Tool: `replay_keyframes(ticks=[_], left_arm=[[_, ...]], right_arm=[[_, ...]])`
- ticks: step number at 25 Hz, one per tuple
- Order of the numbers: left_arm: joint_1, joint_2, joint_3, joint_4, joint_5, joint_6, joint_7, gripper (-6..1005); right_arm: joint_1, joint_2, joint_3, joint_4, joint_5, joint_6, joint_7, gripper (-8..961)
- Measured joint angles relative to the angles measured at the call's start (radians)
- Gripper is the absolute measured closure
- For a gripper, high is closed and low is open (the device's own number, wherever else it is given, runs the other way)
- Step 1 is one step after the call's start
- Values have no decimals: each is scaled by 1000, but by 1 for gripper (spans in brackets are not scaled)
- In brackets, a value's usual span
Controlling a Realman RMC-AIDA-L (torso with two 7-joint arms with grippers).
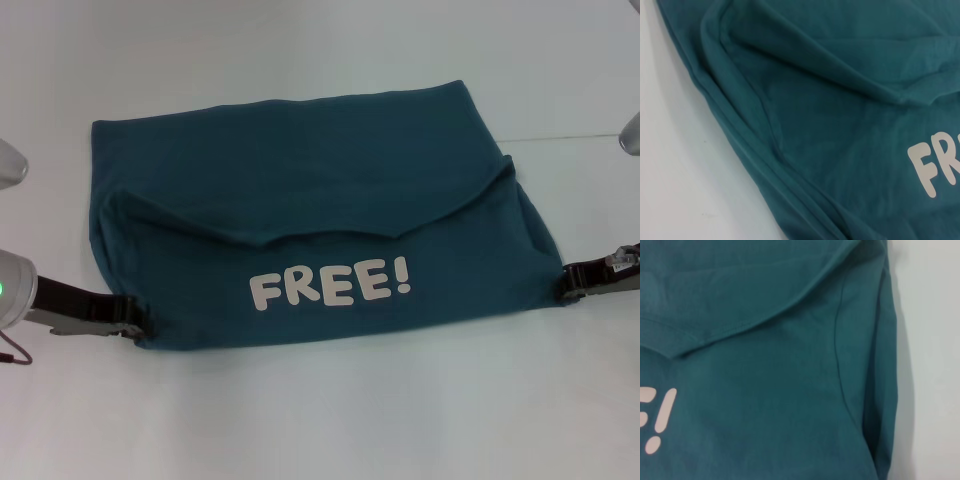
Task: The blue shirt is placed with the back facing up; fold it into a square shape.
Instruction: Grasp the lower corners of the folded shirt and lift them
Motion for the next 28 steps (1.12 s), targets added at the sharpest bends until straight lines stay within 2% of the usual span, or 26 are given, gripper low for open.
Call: replay_keyframes(ticks=[5, 9, 13, 18, 23, 28], left_arm=[[-1, 1, 0, -5, 0, 1, 6, 895], [-1, 10, 0, -6, 4, 20, 13, 895], [-1, 32, -8, 3, 0, 80, 14, 895], [3, 68, -10, 28, 8, 205, 17, 895], [16, 77, -12, 52, 18, 302, 26, 895], [35, 73, -12, 60, 74, 403, 46, 895]], right_arm=[[0, -1, 6, -3, 30, -2, -30, 737], [-5, -14, 3, -21, 78, -56, -70, 861], [-6, -21, 0, -77, 80, -175, -111, 863], [-7, -19, -40, -152, 67, -359, -160, 862], [-17, -11, -94, -199, 58, -516, -188, 862], [-38, 2, -113, -237, 56, -658, -241, 862]])
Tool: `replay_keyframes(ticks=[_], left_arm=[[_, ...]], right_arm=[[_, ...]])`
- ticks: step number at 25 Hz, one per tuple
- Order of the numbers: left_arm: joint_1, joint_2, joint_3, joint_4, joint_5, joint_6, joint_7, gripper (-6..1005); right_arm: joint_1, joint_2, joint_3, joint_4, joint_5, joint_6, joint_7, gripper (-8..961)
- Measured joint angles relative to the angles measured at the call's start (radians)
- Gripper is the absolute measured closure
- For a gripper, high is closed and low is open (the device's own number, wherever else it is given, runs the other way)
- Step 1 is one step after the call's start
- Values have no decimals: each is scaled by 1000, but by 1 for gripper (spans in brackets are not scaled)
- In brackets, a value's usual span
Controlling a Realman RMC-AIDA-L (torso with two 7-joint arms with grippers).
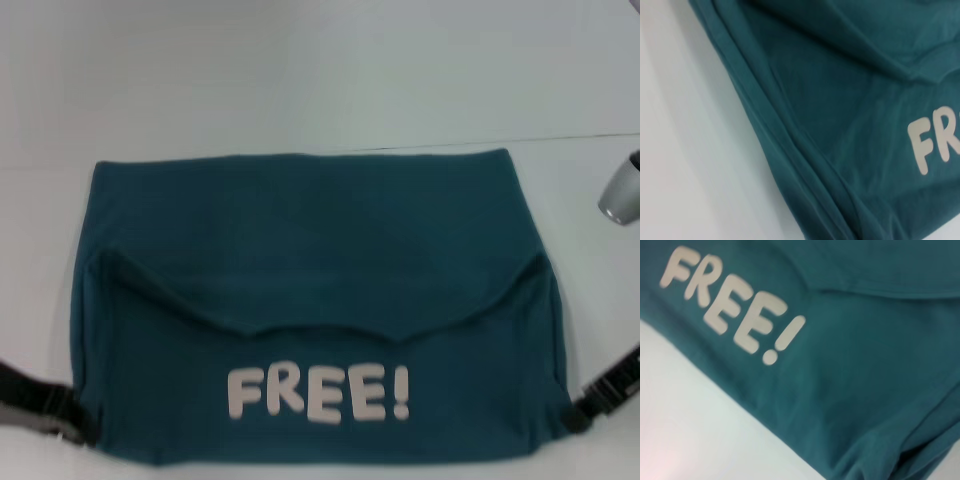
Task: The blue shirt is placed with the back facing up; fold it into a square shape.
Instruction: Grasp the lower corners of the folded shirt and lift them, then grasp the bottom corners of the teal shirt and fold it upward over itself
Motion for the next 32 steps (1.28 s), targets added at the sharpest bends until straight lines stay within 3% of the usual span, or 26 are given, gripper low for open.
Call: replay_keyframes(ticks=[7, 14, 20, 26, 27, 28, 32], left_arm=[[50, -12, 1, 24, 13, 131, 9, 895], [142, -45, -1, 152, 14, 254, -3, 895], [193, -62, -20, 190, 3, 297, 8, 895], [197, -53, -146, 179, -69, 309, 67, 895], [196, -47, -169, 175, -88, 310, 77, 895], [194, -39, -198, 168, -111, 310, 89, 895], [172, -9, -300, 125, -175, 308, 122, 895]], right_arm=[[-52, 6, -25, -98, -1, -142, -31, 862], [-100, 15, -140, -104, -3, -154, -22, 862], [-111, 22, -136, -104, 5, -154, -30, 863], [-91, -10, -19, -95, 68, -149, -80, 863], [-83, -29, 35, -95, 79, -149, -96, 863], [-83, -29, 35, -95, 79, -149, -96, 863], [-61, -79, 174, -58, 137, -139, -120, 863]])
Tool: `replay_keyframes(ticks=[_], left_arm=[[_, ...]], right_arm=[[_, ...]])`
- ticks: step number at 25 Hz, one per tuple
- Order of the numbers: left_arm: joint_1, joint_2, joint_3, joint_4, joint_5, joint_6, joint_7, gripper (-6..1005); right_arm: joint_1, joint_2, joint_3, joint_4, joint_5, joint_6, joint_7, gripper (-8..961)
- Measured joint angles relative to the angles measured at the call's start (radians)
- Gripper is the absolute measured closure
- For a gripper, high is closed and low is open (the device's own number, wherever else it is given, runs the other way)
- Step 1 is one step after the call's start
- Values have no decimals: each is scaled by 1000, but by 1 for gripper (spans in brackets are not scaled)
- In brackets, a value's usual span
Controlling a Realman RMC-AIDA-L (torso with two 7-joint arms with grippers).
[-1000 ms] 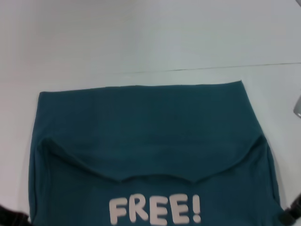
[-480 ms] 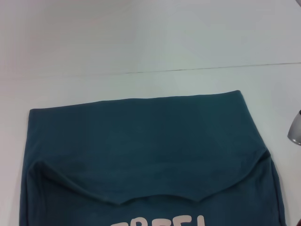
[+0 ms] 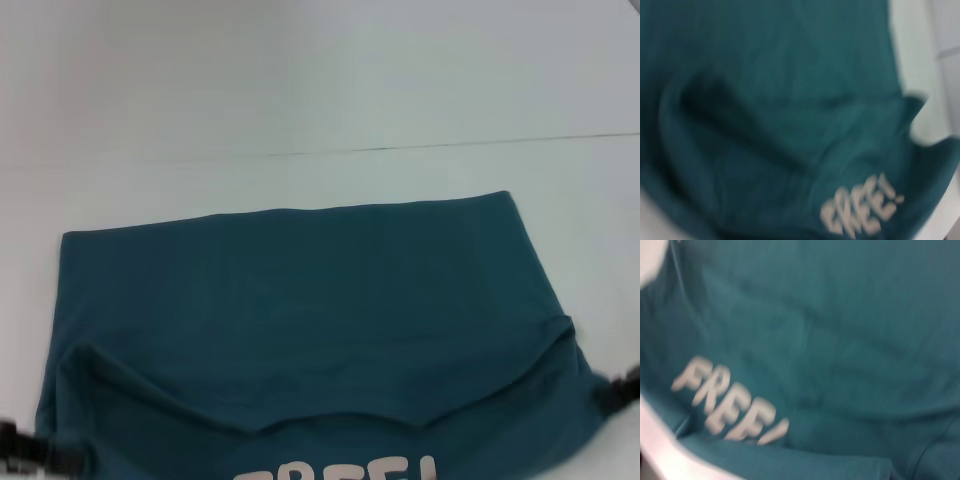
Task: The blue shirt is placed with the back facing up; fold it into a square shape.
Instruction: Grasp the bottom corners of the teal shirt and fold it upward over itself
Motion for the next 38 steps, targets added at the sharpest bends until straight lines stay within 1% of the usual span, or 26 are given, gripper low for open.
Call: replay_keyframes(ticks=[1, 5, 9, 10, 12, 14, 15, 21, 24, 26, 27, 30, 33, 36, 38], left_arm=[[-11, 8, -35, -13, -18, -6, 10, 895], [-40, 23, -100, -41, -91, -67, 28, 895], [-61, 26, -94, -51, -139, -170, 29, 895], [-71, 28, -91, -56, -148, -206, 30, 895], [-83, 29, -89, -71, -159, -251, 35, 895], [-98, 30, -88, -99, -178, -332, 43, 895], [-98, 30, -88, -100, -178, -338, 44, 895], [-127, 21, -86, -163, -188, -524, 96, 896], [-139, 20, -84, -217, -197, -598, 132, 896], [-140, 19, -82, -226, -199, -615, 137, 896], [-145, 16, -77, -255, -202, -677, 152, 895], [-151, 8, -75, -264, -202, -720, 166, 895], [-158, 2, -54, -265, -203, -765, 174, 895], [-159, -1, -8, -264, -203, -819, 170, 896], [-160, -5, 14, -264, -203, -852, 169, 896]], right_arm=[[4, -12, 33, 9, 18, 12, -1, 863], [8, -31, 106, 23, 90, 83, 10, 863], [17, -48, 137, 80, 158, 168, 34, 863], [19, -49, 138, 88, 162, 197, 41, 863], [22, -46, 138, 92, 171, 247, 50, 863], [25, -41, 137, 96, 181, 305, 58, 863], [27, -38, 137, 104, 184, 334, 63, 862], [45, -32, 131, 167, 199, 499, 96, 862], [56, -30, 130, 197, 200, 561, 99, 862], [63, -28, 129, 218, 200, 598, 97, 863], [67, -27, 127, 228, 200, 618, 95, 863], [73, -23, 113, 248, 200, 671, 94, 863], [79, -15, 89, 263, 199, 738, 95, 862], [85, 0, 57, 273, 196, 810, 96, 863], [88, 15, 31, 275, 194, 855, 99, 863]])
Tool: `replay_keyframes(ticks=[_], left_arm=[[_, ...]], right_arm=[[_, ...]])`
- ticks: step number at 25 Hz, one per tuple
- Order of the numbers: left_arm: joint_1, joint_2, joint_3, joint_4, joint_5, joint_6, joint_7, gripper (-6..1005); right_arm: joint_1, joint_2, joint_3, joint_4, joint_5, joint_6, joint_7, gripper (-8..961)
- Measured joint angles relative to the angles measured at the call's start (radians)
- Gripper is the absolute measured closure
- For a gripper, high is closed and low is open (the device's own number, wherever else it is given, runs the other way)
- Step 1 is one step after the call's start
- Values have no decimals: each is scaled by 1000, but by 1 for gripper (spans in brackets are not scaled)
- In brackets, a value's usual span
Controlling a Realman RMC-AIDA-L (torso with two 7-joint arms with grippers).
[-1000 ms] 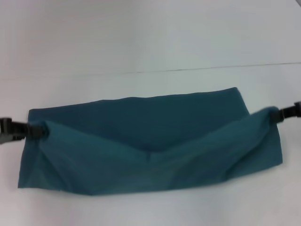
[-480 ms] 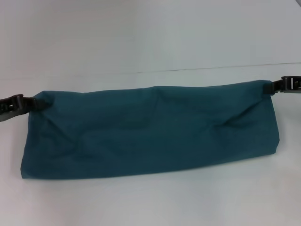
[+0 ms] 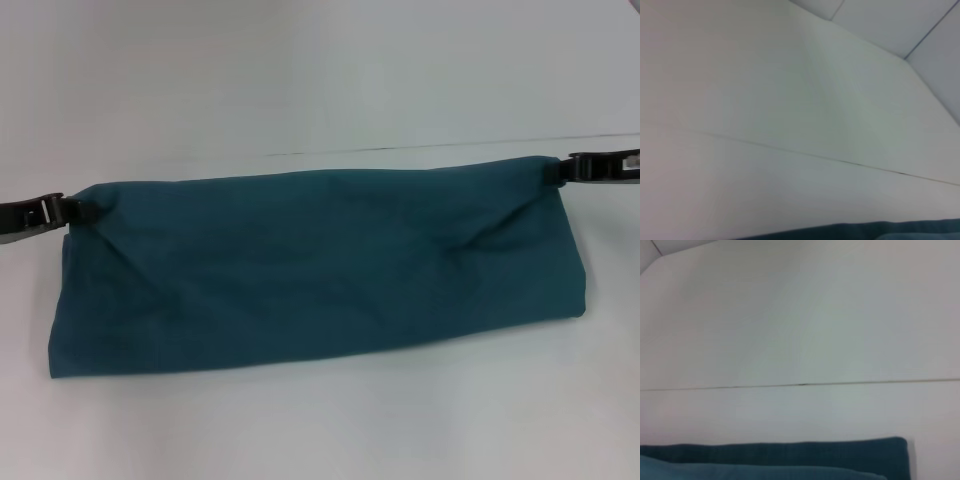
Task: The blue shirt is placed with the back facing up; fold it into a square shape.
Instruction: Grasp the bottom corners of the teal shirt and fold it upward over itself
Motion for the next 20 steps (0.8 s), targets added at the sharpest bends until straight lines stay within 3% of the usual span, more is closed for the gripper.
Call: replay_keyframes(ticks=[9, 20], left_arm=[[-4, -33, 81, -4, 0, -167, 24, 896], [6, -73, 198, -7, 8, -356, 32, 885]], right_arm=[[21, 37, -33, 18, -1, 135, 2, 863], [37, 42, -142, 90, -5, 296, 29, 862]])
